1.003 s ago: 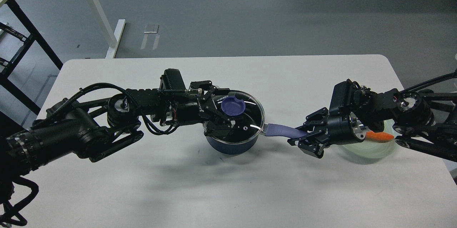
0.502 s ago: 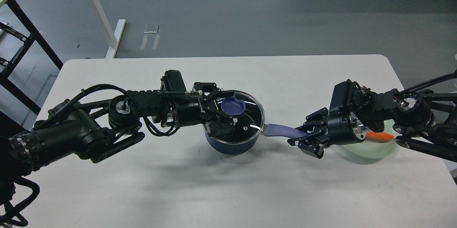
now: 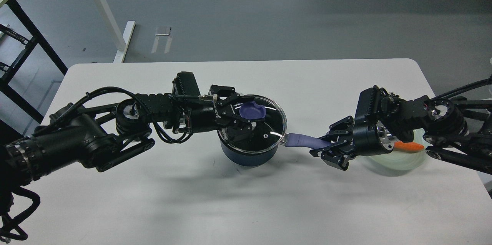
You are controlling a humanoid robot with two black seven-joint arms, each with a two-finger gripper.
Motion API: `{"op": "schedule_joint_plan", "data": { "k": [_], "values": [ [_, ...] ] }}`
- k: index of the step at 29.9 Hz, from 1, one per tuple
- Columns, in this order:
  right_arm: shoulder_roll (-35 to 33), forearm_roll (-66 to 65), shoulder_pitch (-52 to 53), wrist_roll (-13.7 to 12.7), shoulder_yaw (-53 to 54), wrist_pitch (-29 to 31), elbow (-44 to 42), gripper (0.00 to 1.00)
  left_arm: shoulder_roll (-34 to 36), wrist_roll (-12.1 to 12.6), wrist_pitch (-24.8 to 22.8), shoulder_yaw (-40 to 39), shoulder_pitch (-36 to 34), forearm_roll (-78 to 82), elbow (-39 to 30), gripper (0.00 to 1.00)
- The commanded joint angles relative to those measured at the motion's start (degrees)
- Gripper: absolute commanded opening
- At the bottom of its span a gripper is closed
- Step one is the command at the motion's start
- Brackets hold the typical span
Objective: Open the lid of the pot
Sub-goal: 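Lift the glass lid off the saucepan with the left gripper, then lower the glass lid onto the table beside the saucepan, left gripper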
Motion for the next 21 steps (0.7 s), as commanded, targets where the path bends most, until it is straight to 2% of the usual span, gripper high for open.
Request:
{"op": "schedule_joint_plan", "data": {
  "k": [1,9,16,20,21],
  "values": [
    [-0.11,0.21,0.00,0.01,0.01,0.00,-0.01,0.31,3.84,0.00,0.06,-0.21,-1.23,-0.31,-2.90,0.44],
    [-0.11,0.21,0.00,0.01,0.01,0.00,-0.01,0.32,17.11,0.00,1.38,-0.12,-1.76,-6.55,-9.94,0.45],
    [-0.19,0.39,0.00,0.01,0.01,0.00,-0.01,0.32,27.48,0.00,11.57,2.07,3.68,-8.22,-9.77,0.45],
    [-0.28,0.39,0.00,0.01,0.01,-0.09,-0.01,0.32,30.83,0.00,17.78,4.44,8.77,-8.92,-8.63,0.45],
    [-0.28,0.39,0.00,0.01,0.01,-0.09,-0.01,0.32,31.01,0.00,17.78,4.89,9.74,-8.92,-7.67,0.45]
  ]
}}
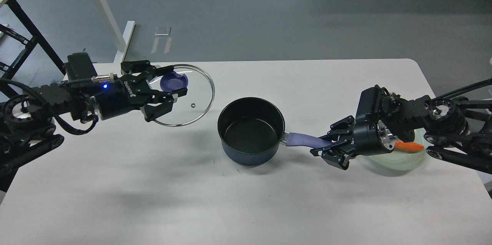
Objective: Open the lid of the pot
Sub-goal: 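Lower the glass lid onto the table beside the saucepan, left gripper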
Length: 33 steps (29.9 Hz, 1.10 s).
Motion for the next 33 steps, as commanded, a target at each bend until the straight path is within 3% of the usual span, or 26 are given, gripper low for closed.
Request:
{"op": "schedule_joint_plan", "data": {
  "k": [1,9,19,23,26,33],
  "values": [
    [-0.07,0.00,0.00,0.01,0.00,-0.09,0.01,0.32,1.57,-0.01,2.86,2.11,4.54,-0.12,3.05,0.45],
    [-0.34,0.09,-0.09,0.01,0.00,-0.09,0.01,0.32,0.78,-0.01,2.86,4.92,11.32,-0.29,12.55,0.45],
    [-0.34,0.09,-0.79,0.01,0.00,-0.18,0.01,0.32,-2.74,-0.01,2.86,7.29,11.94,-1.17,19.59,0.51],
    [-0.34,0.09,-0.88,0.01,0.00,-0.18,0.01,0.32,-2.65,-0.01,2.86,7.91,11.94,-3.02,19.59,0.67],
    [-0.25,0.09,-0.88,0.01,0.09,-0.18,0.01,0.32,-2.74,-0.01,2.86,8.09,11.94,-3.90,19.59,0.87],
    [-0.34,0.09,-0.88,0.01,0.00,-0.18,0.01,0.33,-2.48,-0.01,2.86,8.09,11.24,-4.86,18.54,0.97]
  ]
}}
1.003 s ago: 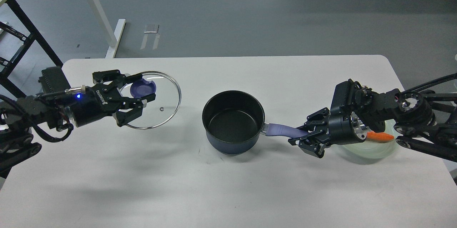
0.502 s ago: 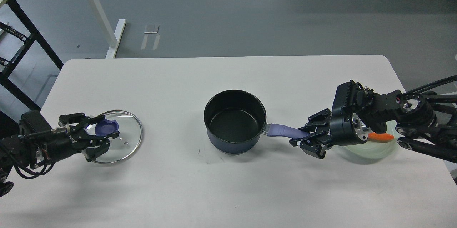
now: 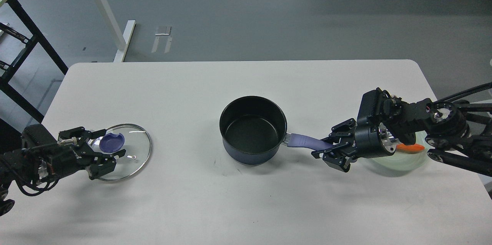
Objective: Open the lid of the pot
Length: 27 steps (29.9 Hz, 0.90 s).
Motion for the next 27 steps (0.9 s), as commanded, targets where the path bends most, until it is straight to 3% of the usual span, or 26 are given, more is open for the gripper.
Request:
{"op": "schedule_joint_plan", "data": {
  "k": [1,7,12,16,21,24,27],
  "values": [
    [-0.03,-0.01,0.03,-0.02,-0.03,0.01,-0.02,0.33,0.24,0.02,0.10,-0.09,-0.35,-1.42,-0.58,0.97],
    [-0.03,-0.01,0.11,-0.02,-0.03,0.01,-0.02,0.33,2.52,0.02,0.10,-0.18,-1.93,-5.55,-5.58,0.98],
    [-0.03,-0.01,0.03,-0.02,-0.03,0.01,-0.02,0.34,8.06,0.02,0.10,-1.14,-5.88,-13.88,-15.33,0.98],
    [-0.03,-0.01,0.11,-0.02,-0.03,0.01,-0.02,0.35,9.91,0.02,-9.24,-1.14,-12.46,-29.95,-19.47,0.99],
    [-0.03,-0.01,0.11,-0.02,-0.02,0.01,-0.02,0.38,10.00,0.02,-25.85,-1.76,-20.47,-56.39,-18.60,0.99],
    [-0.03,-0.01,0.11,-0.02,0.06,0.01,-0.02,0.47,9.65,0.02,-33.94,-1.76,-20.92,-72.48,-15.54,0.99],
    [-0.03,0.08,0.11,-0.02,0.06,0.01,-0.02,0.60,9.38,0.02,-37.82,-1.58,-20.66,-80.94,-12.98,0.99]
  ]
}}
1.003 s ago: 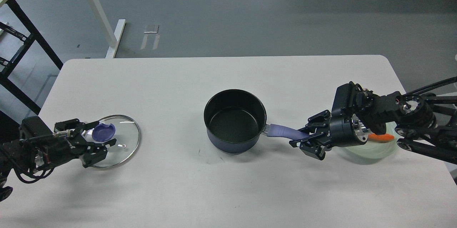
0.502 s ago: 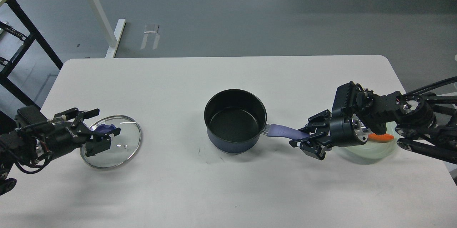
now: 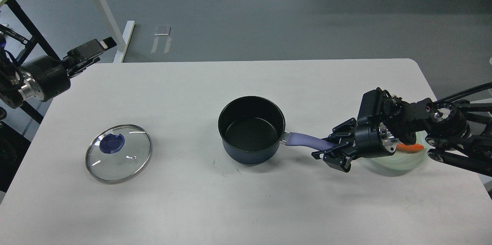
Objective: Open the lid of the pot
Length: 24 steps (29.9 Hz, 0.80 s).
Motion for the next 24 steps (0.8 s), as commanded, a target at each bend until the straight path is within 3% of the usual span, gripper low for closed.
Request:
{"op": "schedule_joint_plan", "data": {
  "k": [1,5,15,24],
  "values": [
    [0.00,0.18,0.06,0.01,0.02,-0.01,0.01,0.68,-0.32,-0.02,-4.48,0.14,0.14,-9.73,2.77,0.99],
    [-0.08,4.03,1.03,0.01,0.10,0.16,0.53,0.98,-0.15,-0.02,-5.19,0.14,0.32,-10.88,3.66,0.99],
    [-6.05,21.86,9.46,0.01,1.51,-0.18,5.80,0.99,-0.76,-0.02,-10.02,-0.04,0.32,-26.94,4.62,0.99],
    [-8.87,62.89,5.69,0.01,11.17,-0.71,4.40,0.99,-7.00,-0.02,-16.00,-0.04,0.41,-38.30,11.03,0.99]
  ]
}}
